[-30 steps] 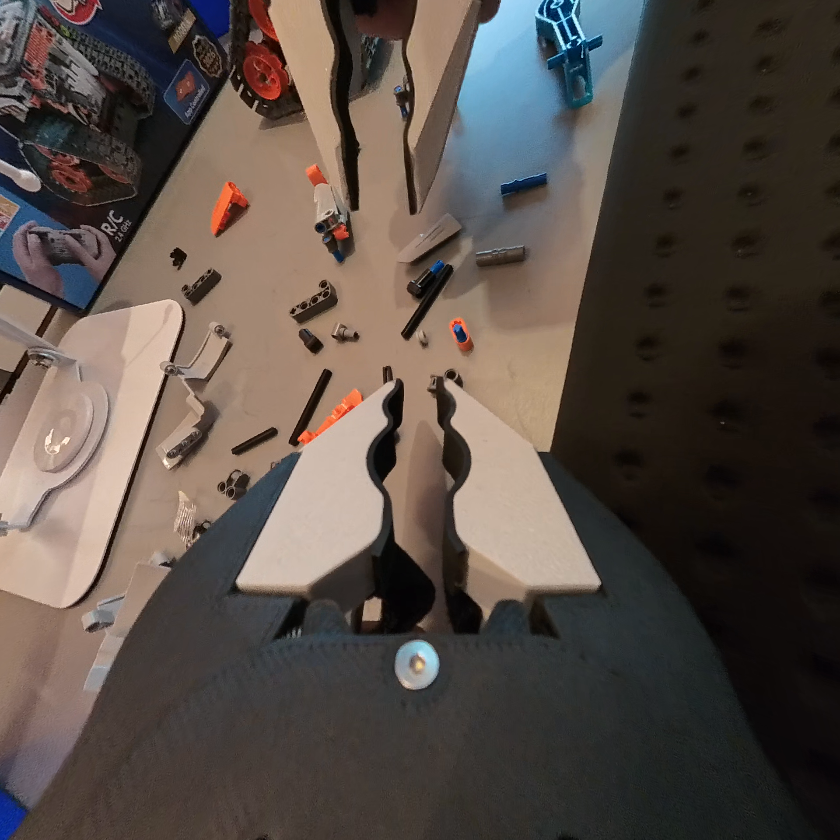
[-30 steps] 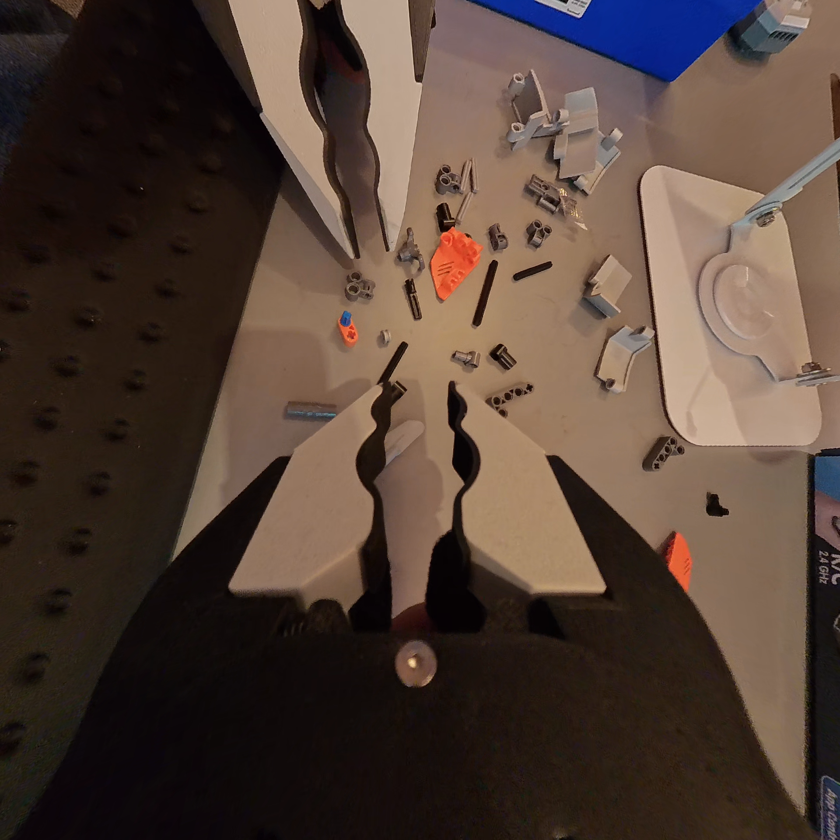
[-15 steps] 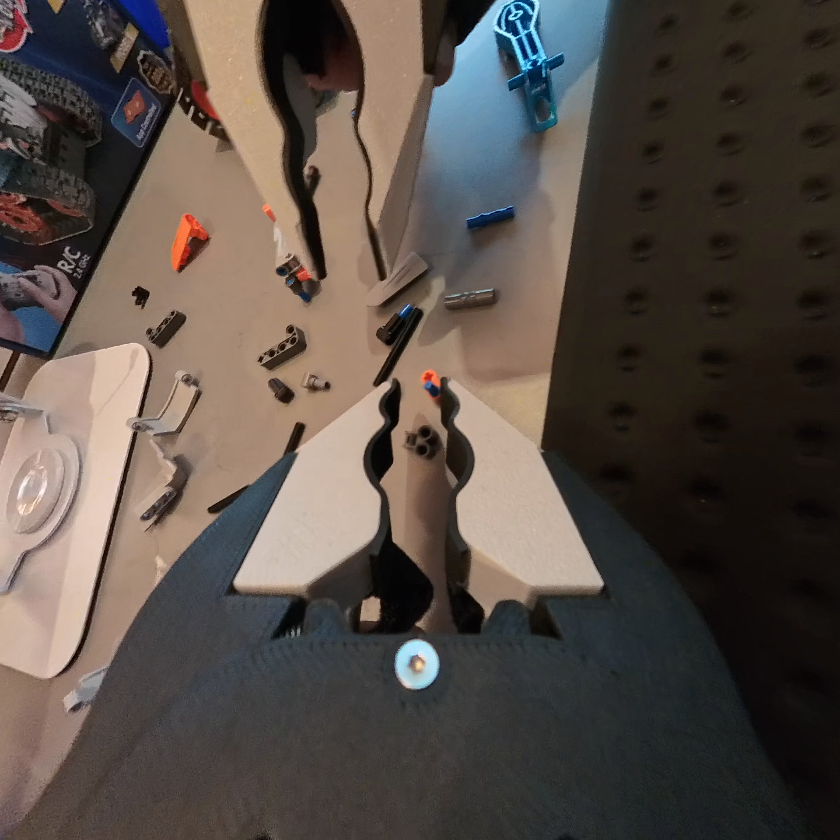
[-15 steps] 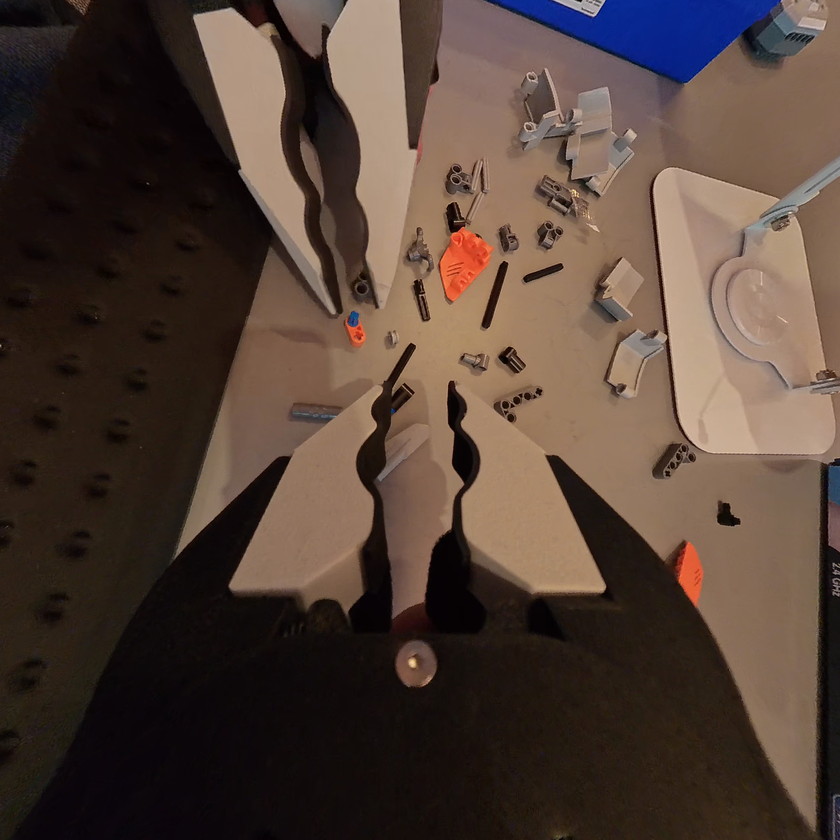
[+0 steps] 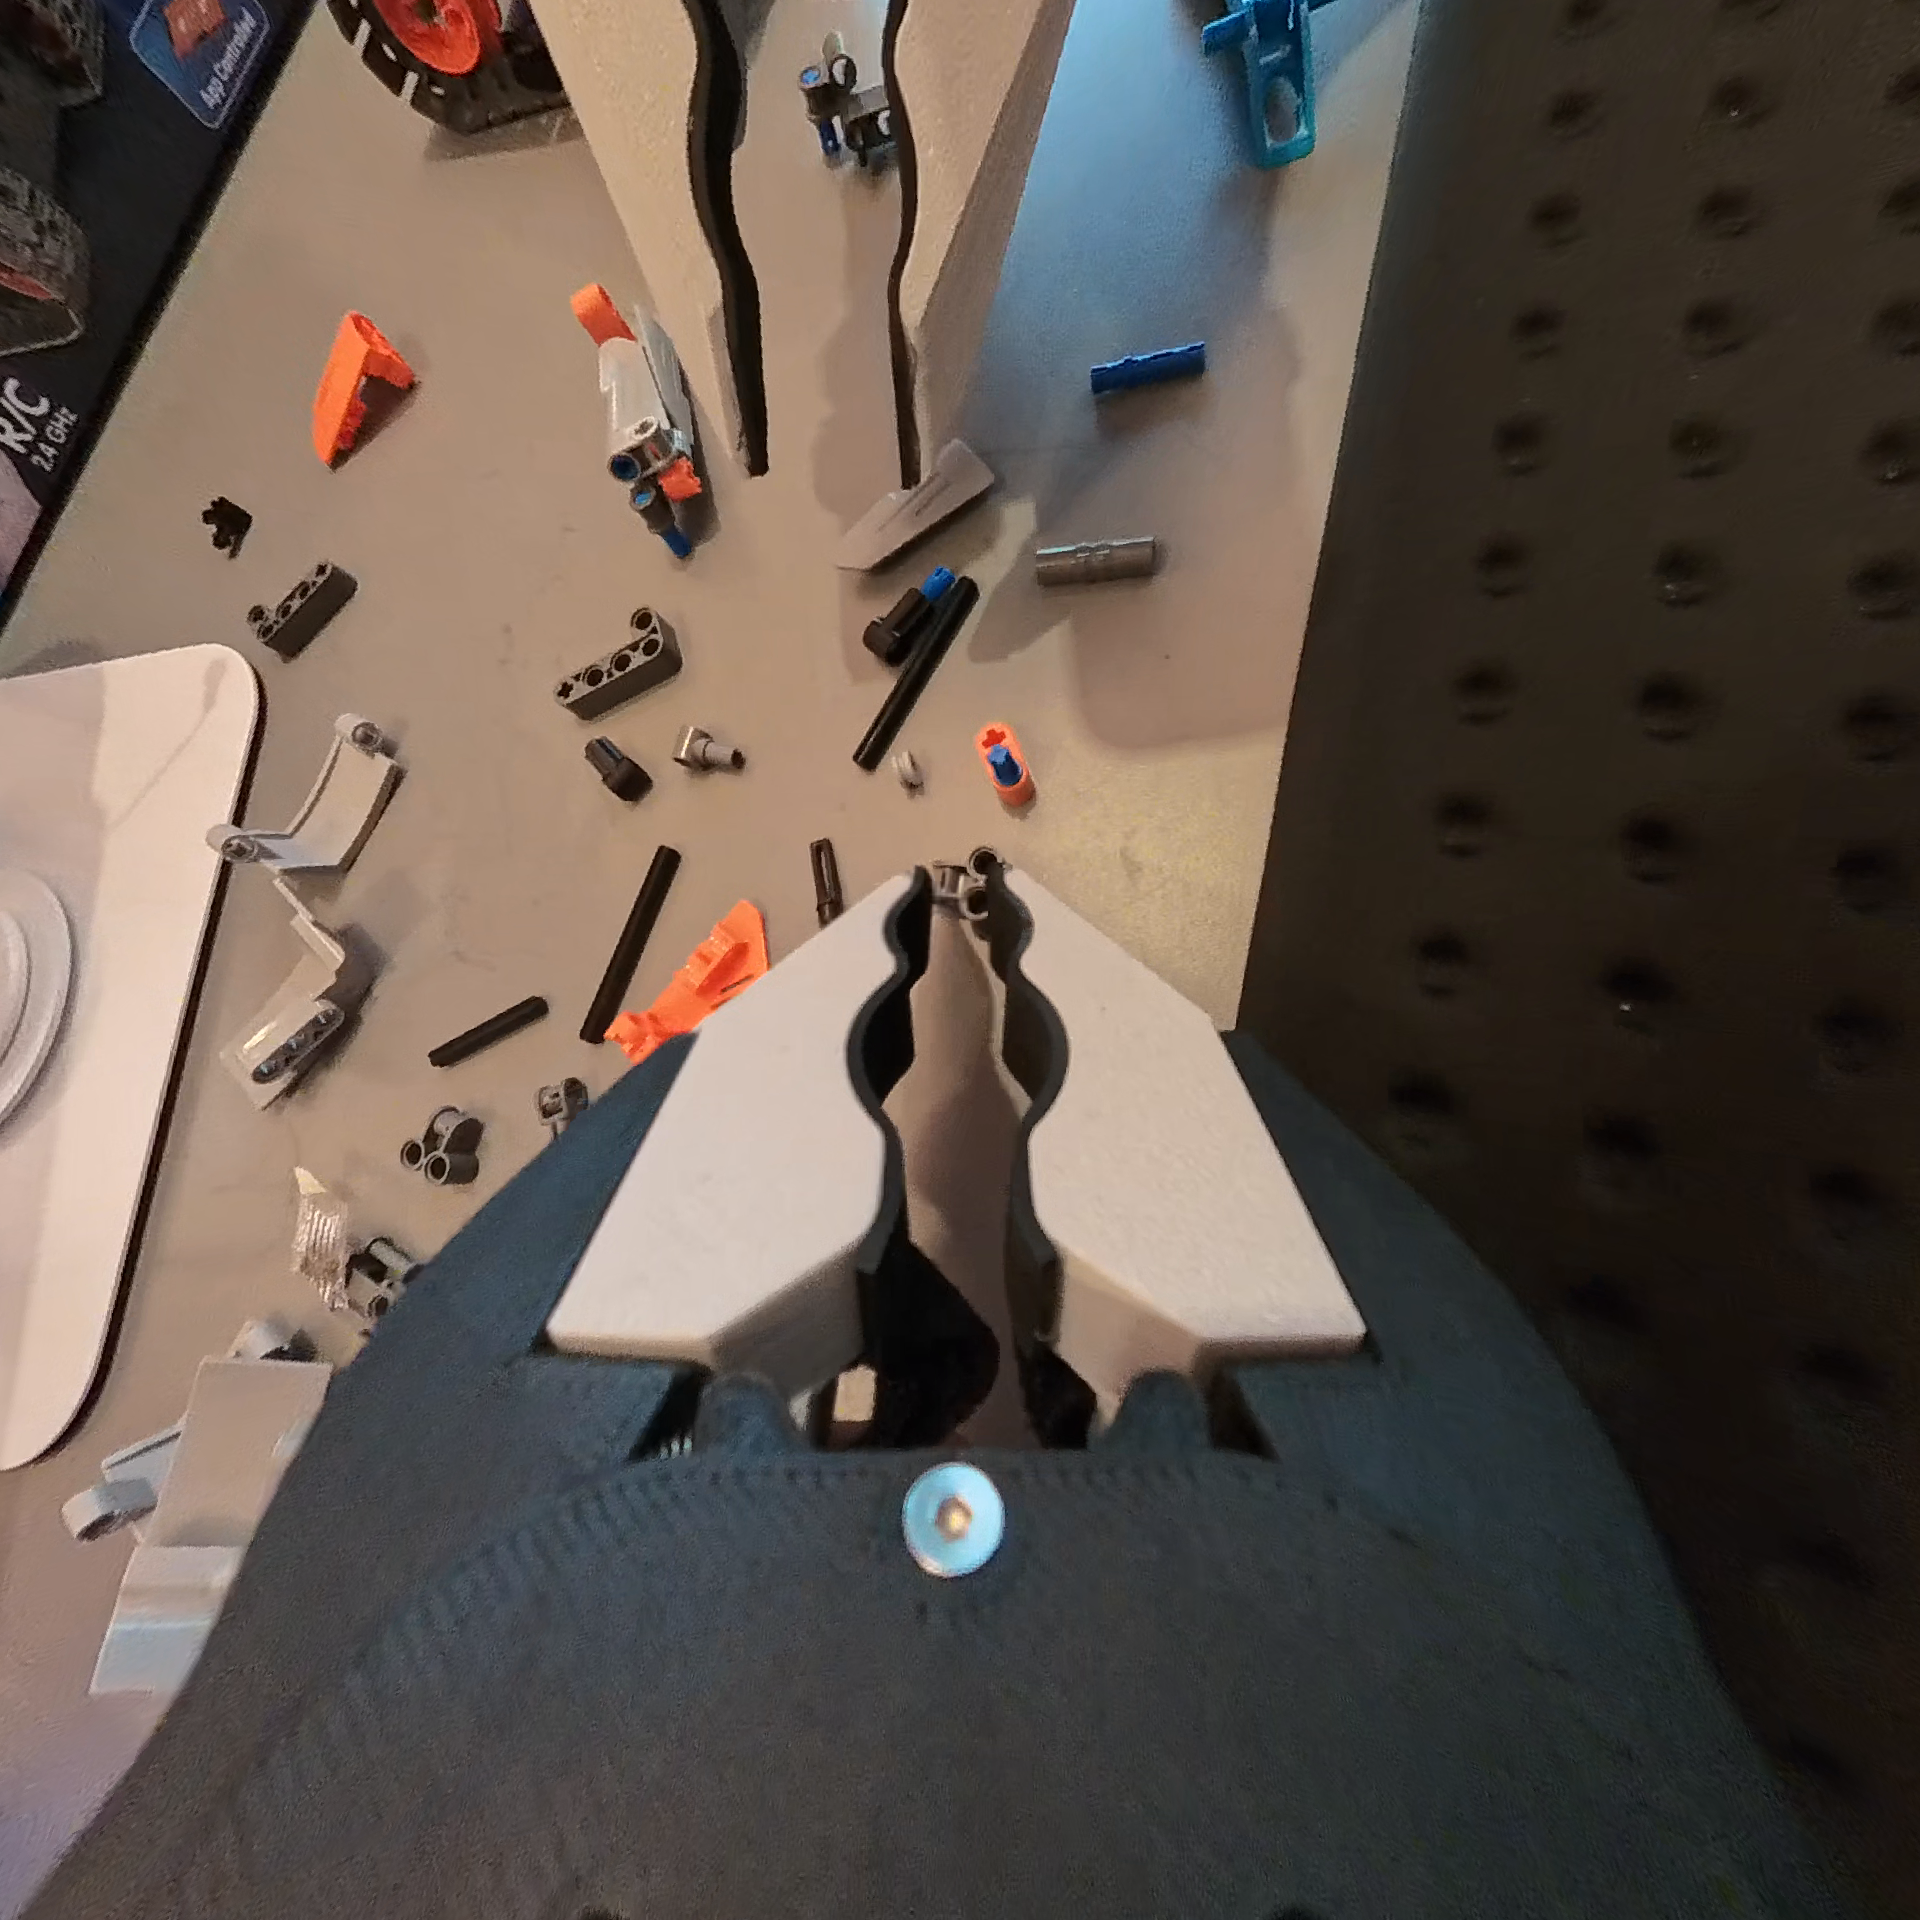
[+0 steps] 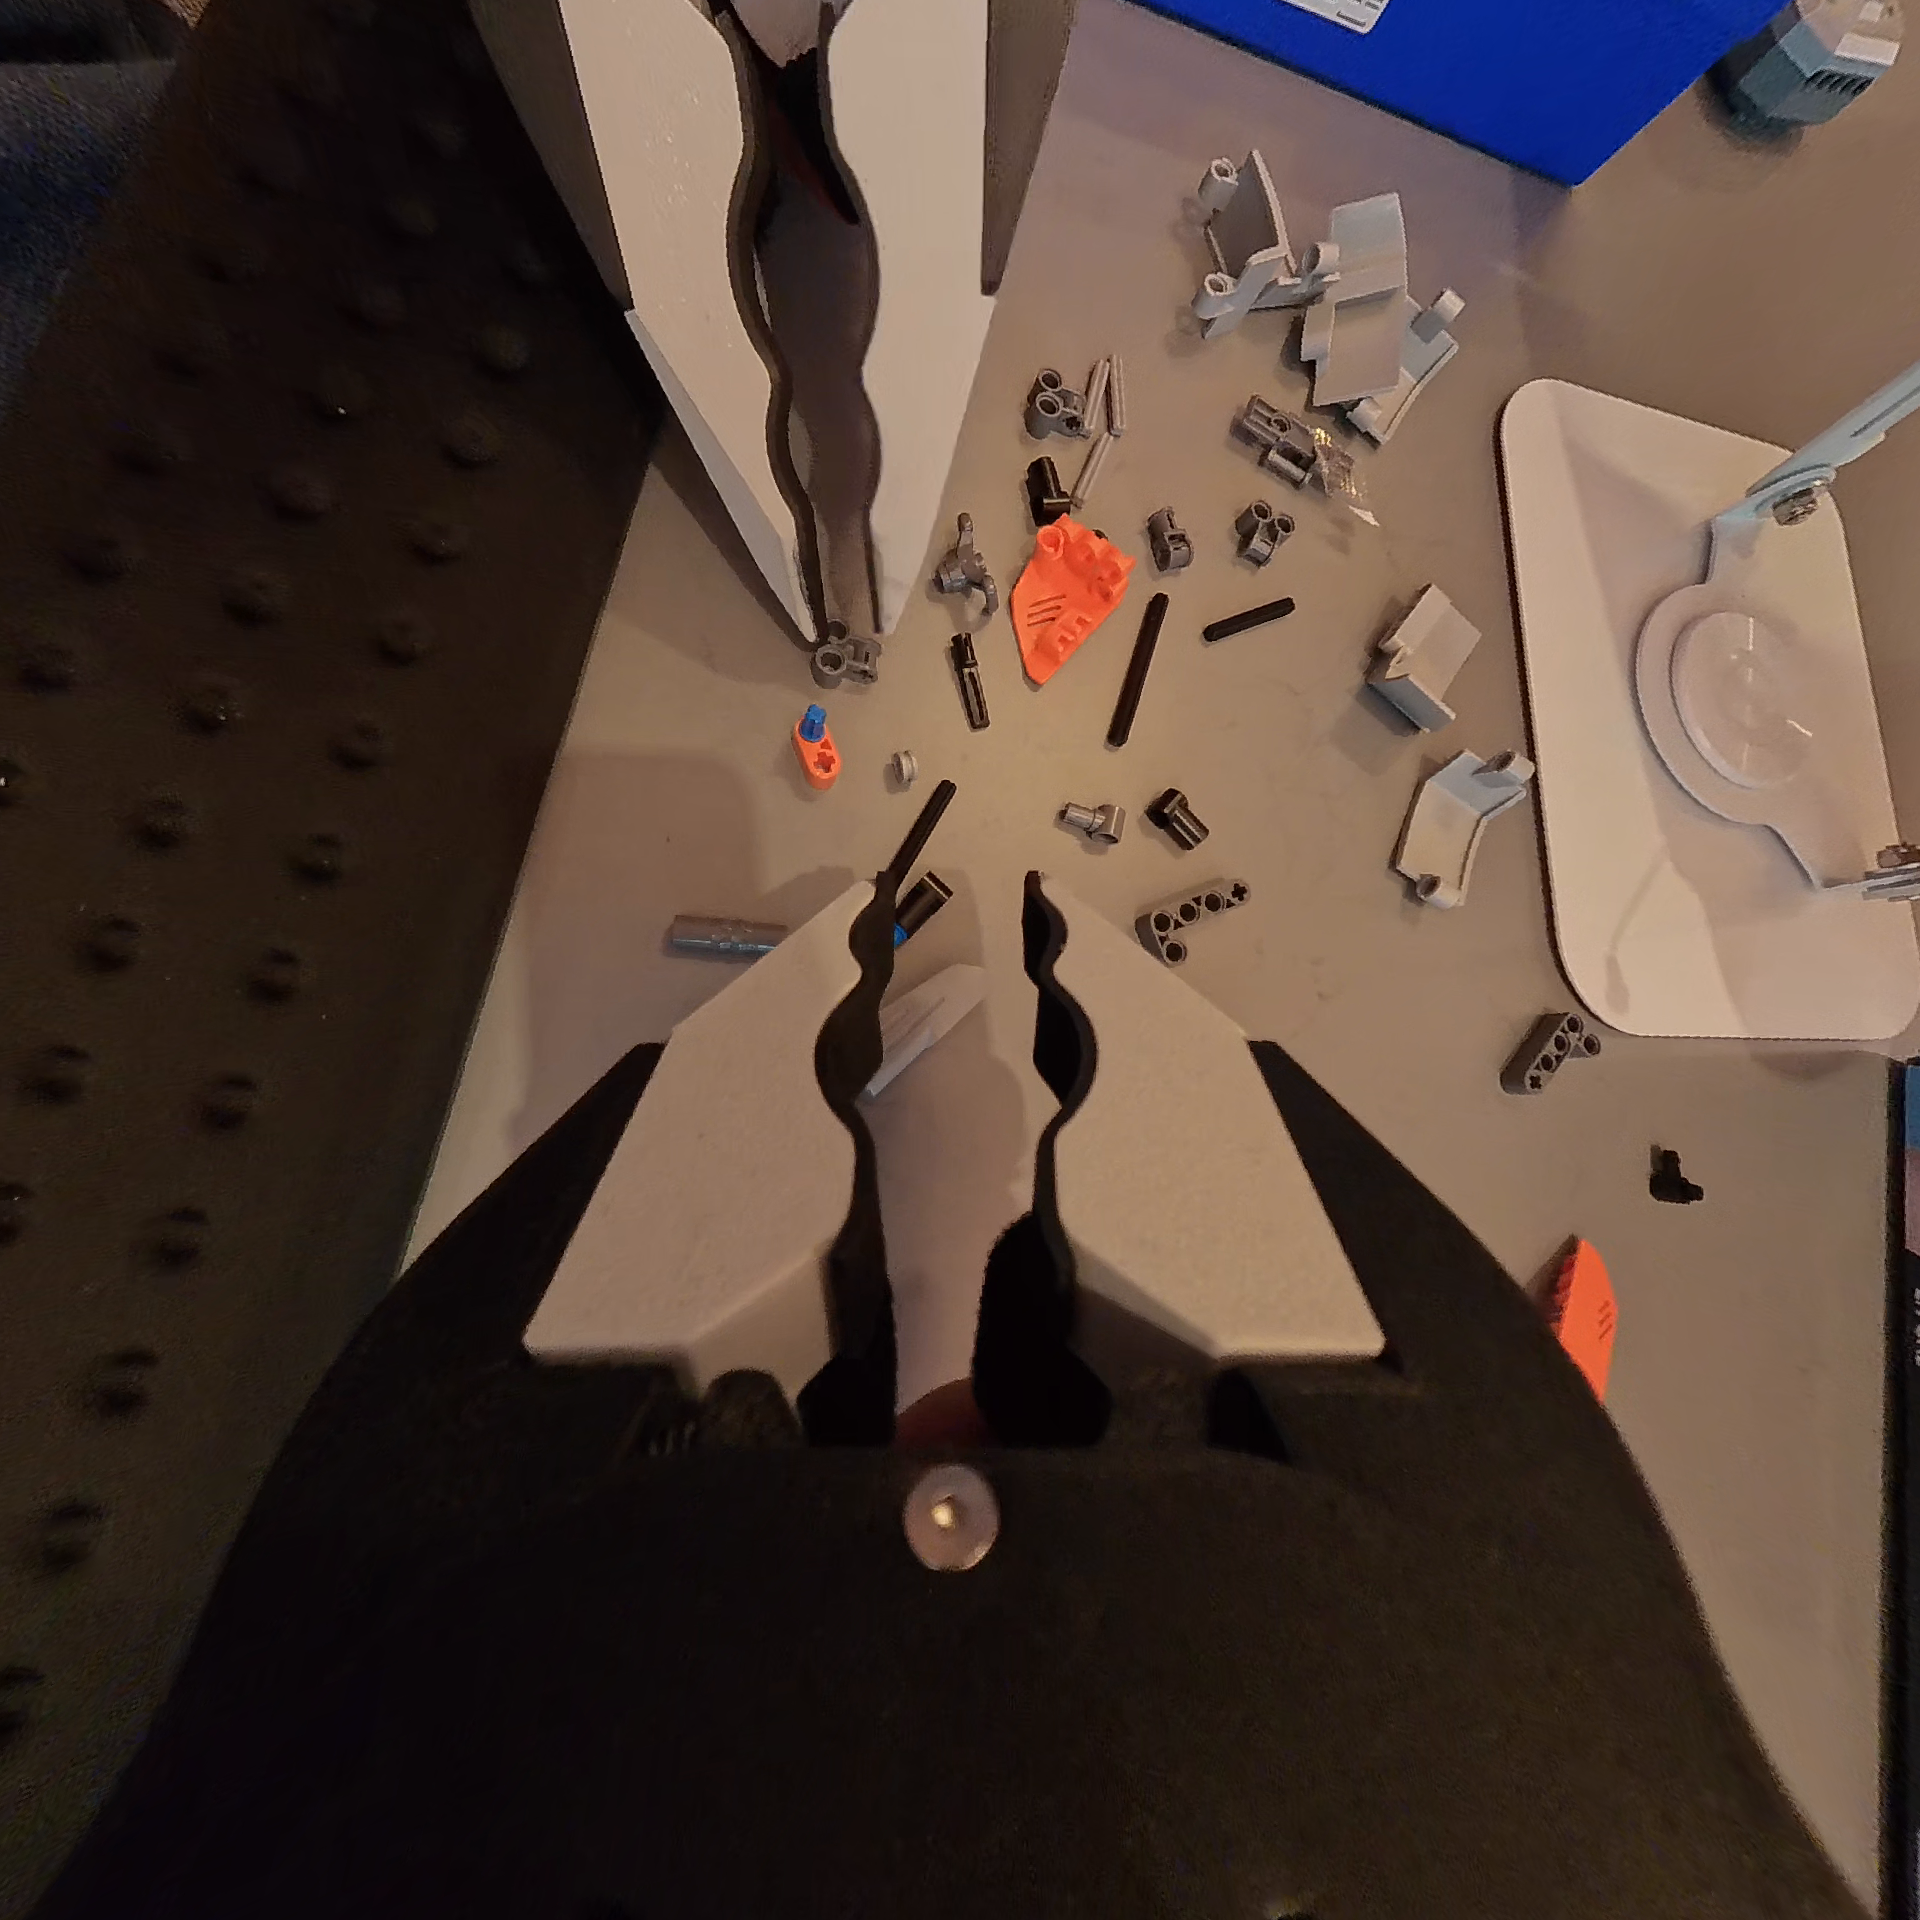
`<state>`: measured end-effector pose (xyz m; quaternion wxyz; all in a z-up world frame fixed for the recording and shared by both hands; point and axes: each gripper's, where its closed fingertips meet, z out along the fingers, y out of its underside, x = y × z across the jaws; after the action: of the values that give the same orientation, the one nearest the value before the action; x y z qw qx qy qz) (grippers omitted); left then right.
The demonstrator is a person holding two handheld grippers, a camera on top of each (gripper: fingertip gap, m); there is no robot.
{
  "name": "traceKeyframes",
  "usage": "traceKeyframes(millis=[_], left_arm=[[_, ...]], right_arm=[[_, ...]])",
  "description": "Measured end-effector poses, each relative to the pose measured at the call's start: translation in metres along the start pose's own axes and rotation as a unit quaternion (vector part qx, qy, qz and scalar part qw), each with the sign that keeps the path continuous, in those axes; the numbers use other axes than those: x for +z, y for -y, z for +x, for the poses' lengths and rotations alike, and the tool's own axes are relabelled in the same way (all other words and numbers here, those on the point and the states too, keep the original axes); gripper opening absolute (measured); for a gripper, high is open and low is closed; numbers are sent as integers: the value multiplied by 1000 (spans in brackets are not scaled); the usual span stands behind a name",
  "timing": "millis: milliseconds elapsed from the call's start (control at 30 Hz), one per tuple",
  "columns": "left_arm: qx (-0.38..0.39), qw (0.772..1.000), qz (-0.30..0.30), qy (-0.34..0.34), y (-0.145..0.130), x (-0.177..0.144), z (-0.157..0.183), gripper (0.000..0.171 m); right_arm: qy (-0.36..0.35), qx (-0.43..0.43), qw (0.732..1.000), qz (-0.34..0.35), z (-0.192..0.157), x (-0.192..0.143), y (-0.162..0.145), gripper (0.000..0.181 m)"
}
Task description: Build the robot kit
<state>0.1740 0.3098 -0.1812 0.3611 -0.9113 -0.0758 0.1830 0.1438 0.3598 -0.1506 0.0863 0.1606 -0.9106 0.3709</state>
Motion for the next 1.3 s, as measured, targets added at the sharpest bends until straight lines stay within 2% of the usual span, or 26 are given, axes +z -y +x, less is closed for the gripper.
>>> traceKeyframes(millis=[100,300,433,633,800,1300], left_arm=[[1,1000,1,-4,0,1,2,0],[-1,1000,4,2,0,2,0,0],[-12,1000,11,-3,1,0,-1,13],[-14,1000,6,-17,-2,2,2,15],[-13,1000,-5,-18,-7,4,3,1],[-14,1000,5,-19,-5,4,2,0]], right_arm=[[2,1,1000,0,0,1,-1,23],[2,2,1000,1,0,1,0,22],[1,2,1000,2,0,0,0,22],[0,2,1000,3,1,-1,0,22],[0,2,1000,3,1,-1,0,22],[-1,3,1000,6,1,-2,0,22]])
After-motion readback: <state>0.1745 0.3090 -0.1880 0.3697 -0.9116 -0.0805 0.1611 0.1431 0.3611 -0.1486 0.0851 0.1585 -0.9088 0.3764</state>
